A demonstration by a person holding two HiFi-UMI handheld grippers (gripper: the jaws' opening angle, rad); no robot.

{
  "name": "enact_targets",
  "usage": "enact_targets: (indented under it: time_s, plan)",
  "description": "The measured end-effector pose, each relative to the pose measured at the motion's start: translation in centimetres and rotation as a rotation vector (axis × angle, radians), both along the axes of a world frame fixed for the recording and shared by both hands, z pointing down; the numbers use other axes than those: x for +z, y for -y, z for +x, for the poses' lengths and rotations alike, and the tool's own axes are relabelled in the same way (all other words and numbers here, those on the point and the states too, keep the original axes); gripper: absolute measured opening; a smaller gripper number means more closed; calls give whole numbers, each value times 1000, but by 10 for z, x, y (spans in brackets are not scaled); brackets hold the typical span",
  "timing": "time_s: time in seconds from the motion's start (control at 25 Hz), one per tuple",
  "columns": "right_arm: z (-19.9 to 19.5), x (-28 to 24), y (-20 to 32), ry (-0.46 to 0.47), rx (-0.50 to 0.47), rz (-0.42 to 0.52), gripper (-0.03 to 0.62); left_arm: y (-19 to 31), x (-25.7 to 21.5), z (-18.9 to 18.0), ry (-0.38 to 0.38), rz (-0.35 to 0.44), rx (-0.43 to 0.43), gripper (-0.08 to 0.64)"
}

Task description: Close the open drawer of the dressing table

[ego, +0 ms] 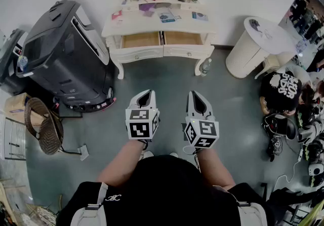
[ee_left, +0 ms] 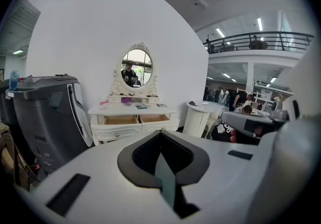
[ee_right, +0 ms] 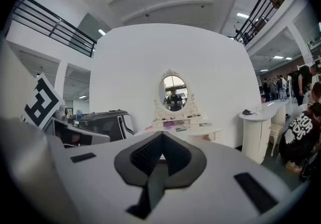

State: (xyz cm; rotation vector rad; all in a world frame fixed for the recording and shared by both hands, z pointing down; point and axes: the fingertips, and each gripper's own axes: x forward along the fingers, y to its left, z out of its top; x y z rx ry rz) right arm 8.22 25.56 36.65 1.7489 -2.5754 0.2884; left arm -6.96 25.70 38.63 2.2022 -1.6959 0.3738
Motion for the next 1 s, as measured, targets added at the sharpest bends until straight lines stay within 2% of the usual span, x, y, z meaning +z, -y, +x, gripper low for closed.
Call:
enact_targets:
  time_s: [0.28, 0.6, 1.0]
  plan:
    - [-3, -6, -3, 43, -78, -10, 11, -3, -5, 8, 19, 7, -17, 8]
    - [-26, -4, -4, 49, -101, -34, 11, -4, -3, -10, 49, 2, -17, 8]
    - [-71, 2, -3, 6, -103, -26, 11, 7, 8, -43, 5, 7, 11, 8]
